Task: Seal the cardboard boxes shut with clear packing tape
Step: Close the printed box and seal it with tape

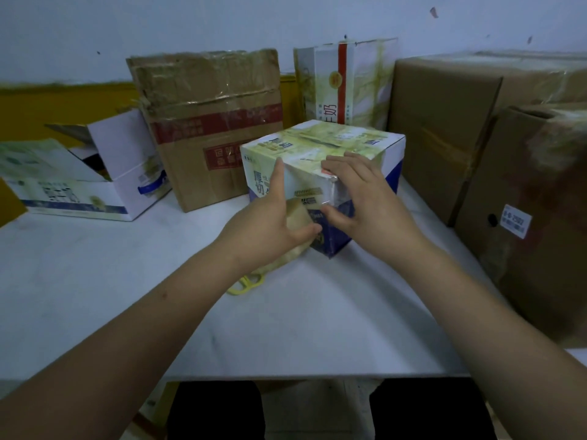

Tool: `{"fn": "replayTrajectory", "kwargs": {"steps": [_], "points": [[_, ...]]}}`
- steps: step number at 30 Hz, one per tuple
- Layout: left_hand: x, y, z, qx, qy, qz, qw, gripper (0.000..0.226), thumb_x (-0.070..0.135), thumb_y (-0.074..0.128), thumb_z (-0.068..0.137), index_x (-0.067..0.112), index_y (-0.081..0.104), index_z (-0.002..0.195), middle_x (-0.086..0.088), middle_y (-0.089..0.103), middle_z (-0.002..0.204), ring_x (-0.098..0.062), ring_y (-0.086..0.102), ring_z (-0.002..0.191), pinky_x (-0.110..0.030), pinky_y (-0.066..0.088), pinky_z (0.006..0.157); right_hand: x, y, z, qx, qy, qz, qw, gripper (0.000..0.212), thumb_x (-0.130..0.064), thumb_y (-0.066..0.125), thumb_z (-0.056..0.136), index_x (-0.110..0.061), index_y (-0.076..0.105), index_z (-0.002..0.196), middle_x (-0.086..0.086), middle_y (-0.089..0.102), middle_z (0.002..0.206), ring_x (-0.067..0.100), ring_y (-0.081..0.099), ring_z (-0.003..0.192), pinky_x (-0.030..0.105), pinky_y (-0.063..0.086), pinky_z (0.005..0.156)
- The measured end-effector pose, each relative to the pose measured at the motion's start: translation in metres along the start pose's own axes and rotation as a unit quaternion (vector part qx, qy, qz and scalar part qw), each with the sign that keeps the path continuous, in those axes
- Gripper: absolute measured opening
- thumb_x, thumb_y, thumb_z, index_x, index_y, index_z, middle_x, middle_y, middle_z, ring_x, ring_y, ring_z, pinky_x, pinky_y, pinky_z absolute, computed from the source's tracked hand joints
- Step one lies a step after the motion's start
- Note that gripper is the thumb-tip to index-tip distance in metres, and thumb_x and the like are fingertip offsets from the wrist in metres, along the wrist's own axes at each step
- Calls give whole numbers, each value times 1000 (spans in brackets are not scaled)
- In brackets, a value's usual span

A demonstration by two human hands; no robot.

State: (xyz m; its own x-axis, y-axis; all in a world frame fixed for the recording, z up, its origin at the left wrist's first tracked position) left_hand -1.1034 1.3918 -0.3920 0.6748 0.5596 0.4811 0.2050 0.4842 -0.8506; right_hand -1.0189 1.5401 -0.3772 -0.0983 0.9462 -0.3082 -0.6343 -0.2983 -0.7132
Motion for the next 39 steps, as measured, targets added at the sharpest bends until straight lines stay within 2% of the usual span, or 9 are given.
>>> {"fn": "replayTrajectory", "kwargs": {"steps": [3,10,15,19,23,29,33,36,39], "points": [[-7,4,-12,-56,-11,-61,996,128,57,73,77,42,-29,151,-3,53,147,-17,63,120,-40,56,96,0,1,1,-2,-1,-6,1000,61,-26,71,88,-18,46,143,-5,44,148,15,25,146,36,33,112],[13,-14,-3,59,68,259,962,106,48,58,95,29,-26,156,2,57,75,-15,54,63,-30,42,51,5,-5,-5,17,-13,1,1000,56,-27,72,87,-22,51,139,-8,48,144,12,31,142,26,31,106],[-1,-25,21,43,40,231,971,98,47,59,96,36,-15,159,-6,67,97,-22,61,77,-37,53,61,5,-7,-5,-5,12,1,1000,59,-27,72,87,-24,49,141,-10,45,147,10,29,143,20,24,110],[-6,-28,26,24,40,219,975,92,51,58,96,36,-5,161,-11,68,105,-22,56,76,-36,53,63,-23,-1,-9,30,58,-52,997,61,-19,71,86,-14,47,142,2,42,150,21,32,142,41,36,114],[-7,-26,29,30,56,243,968,92,52,58,96,32,-3,161,-13,67,105,-25,58,78,-36,49,61,-83,19,-48,125,83,-85,985,38,-20,77,78,-7,63,111,13,55,122,31,52,108,44,53,85],[-8,-27,30,23,72,255,964,94,51,58,95,29,-5,161,-15,67,118,-29,66,93,-43,58,71,-119,97,-47,-196,190,-9,962,35,-41,59,95,-10,60,110,8,48,115,29,56,98,31,37,72],[-5,-29,29,23,72,267,961,94,49,58,96,28,-6,161,-15,67,118,-29,66,93,-42,58,71,-116,95,-36,-217,184,-41,958,22,-23,59,97,-7,61,111,11,53,113,30,59,104,30,39,75],[-2,-31,28,14,73,276,958,93,49,57,97,27,-7,161,-15,66,119,-28,65,91,-38,55,66,-103,71,-48,-266,145,-81,950,11,-20,56,96,-13,53,88,2,45,78,31,62,97,31,40,69],[2,-33,27,14,83,303,949,92,50,55,98,23,-7,161,-13,66,119,-24,59,83,-36,49,60,-84,34,-78,-313,137,-150,928,18,-34,51,99,-17,52,94,5,54,91,31,61,102,29,33,69]]}}
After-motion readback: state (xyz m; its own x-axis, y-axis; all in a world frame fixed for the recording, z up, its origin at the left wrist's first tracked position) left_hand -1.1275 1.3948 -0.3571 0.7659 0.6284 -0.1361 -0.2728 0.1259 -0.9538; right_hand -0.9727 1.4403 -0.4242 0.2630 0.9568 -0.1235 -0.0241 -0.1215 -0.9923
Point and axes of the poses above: each hand's wrist, its own z-axis towards the middle knuckle, its own y-axis out of the palm, x = y × z, the point moved 5 cm from there along z, towards the middle knuckle
